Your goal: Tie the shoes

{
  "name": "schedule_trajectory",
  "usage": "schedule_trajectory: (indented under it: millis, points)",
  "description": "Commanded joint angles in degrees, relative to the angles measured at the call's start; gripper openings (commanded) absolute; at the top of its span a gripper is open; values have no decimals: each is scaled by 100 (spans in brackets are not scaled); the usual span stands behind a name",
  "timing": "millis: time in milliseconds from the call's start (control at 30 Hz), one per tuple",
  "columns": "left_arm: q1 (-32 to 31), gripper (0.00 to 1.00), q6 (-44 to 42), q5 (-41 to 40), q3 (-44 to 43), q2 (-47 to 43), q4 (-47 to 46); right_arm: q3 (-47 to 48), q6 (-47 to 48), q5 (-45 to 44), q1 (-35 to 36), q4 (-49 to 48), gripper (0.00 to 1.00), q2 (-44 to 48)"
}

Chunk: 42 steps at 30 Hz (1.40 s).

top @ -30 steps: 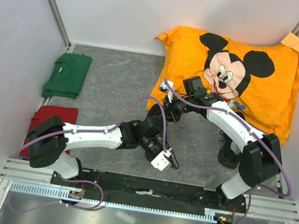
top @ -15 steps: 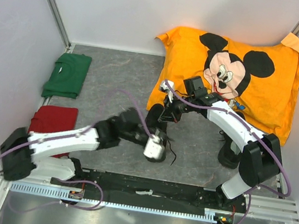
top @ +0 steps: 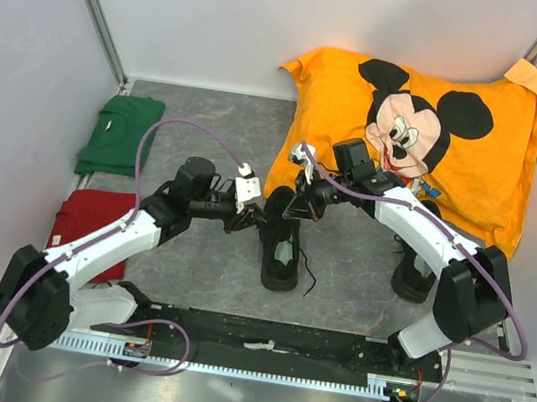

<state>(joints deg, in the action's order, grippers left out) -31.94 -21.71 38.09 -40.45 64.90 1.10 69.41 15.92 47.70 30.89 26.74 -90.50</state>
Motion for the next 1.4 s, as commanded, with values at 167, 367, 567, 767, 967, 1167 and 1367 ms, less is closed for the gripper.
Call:
schedule_trajectory:
  millis: [167,367,567,767,967,1167,1367]
  points:
    - [30,30,1073,954,-156,576,-1383,-155,-247,134,-22,-398,0,349]
    - [13,30,1029,1105,-262,1041,-1595,-173,-274,178,-22,-433,0,331]
    - [21,27,994,1175,-376,1367,-1692,-191,-291,169,-31,-468,0,331]
    - [22,24,1055,1192,-367,1472,-1763,-199,-291,169,-22,-485,0,340]
    - [22,23,1099,1228,-385,1604,-1851,-191,-274,204,-40,-486,0,296]
    - [22,19,1125,1166,-438,1692,-1851,-173,-265,283,-66,-495,0,270]
    - [30,25,1170,1122,-482,1762,-1833,-173,-248,292,-84,-512,0,270]
